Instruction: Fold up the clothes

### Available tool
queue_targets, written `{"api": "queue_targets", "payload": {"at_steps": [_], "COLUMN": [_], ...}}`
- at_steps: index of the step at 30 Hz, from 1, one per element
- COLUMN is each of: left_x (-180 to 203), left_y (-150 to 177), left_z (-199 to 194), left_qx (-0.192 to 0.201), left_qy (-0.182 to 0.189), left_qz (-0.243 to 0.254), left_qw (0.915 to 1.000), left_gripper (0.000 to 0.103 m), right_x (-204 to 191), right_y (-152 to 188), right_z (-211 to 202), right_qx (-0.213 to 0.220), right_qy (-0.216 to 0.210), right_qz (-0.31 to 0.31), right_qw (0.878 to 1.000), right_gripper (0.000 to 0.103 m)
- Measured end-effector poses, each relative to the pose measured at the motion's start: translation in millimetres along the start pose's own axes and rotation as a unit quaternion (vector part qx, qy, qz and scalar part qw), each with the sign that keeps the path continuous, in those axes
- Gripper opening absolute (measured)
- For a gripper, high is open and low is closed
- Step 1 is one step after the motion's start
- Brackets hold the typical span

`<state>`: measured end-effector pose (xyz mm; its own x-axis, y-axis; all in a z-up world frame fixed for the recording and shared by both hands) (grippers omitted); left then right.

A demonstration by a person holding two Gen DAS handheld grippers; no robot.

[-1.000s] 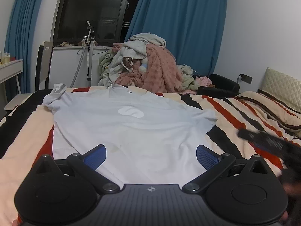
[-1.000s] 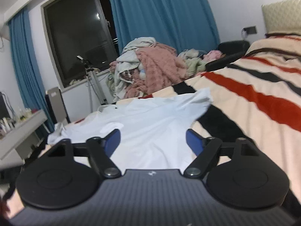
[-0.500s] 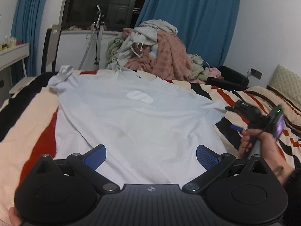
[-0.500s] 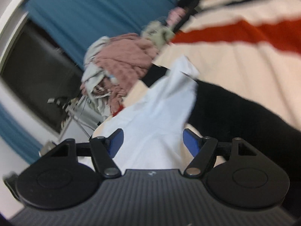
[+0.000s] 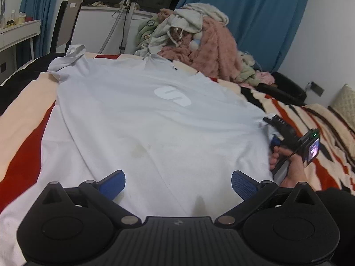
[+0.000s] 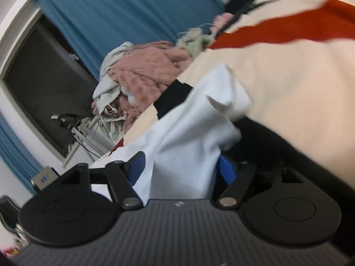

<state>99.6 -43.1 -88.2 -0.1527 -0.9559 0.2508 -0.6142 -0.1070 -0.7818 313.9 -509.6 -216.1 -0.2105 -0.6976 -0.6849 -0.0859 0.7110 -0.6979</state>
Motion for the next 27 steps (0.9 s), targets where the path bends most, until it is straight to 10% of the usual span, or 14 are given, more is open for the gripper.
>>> {"api": "queue_targets", "payload": {"at_steps": [7,10,16,27], "left_x": [-8.1,-12.4,-27.4,-102.6], "left_y": [-8.7,-12.7,-29.4,-51.7], "left_z": [44.5,52.7,24.6,-48.3], "left_qx": [-0.016,-0.018,0.019,0.081], "left_qy": [-0.015,-0.018,-0.015,-0.006], "left_qz": [-0.007,-0.012,-0.016,-0.030], "left_qw": [0.9997,0.9996,0.9996,0.9963], "left_gripper": [0.103,0.103,0.103,0.103], "right_x": [-5.0,-13.1,-66.1,-296.4], "right_y": [-23.9,-30.4,-55.1,-36.8], "right_z": [47.0,53.1,24.6,-22.9], "right_qx": [0.020,0.012,0.046,0.102], "right_qy": [0.039,0.079,0.114,0.114], "right_qz": [-0.037,-0.072,-0.146,-0.393], "right_qw": [0.998,0.994,0.982,0.907], "right_gripper": [0.071,0.019,0.006,0.005]}}
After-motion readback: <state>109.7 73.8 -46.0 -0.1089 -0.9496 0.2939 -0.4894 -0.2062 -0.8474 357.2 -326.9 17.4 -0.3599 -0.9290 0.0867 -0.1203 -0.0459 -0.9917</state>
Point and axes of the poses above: each gripper's, at about its wrist camera, not at the fingertips, and z roughly the way its jaws point, x to its right, y to its underside, the point moved 4 cm from there along z, roughly the way its jaws point, and after that the axes turned 4 degrees about x, right-handed, at the moved point
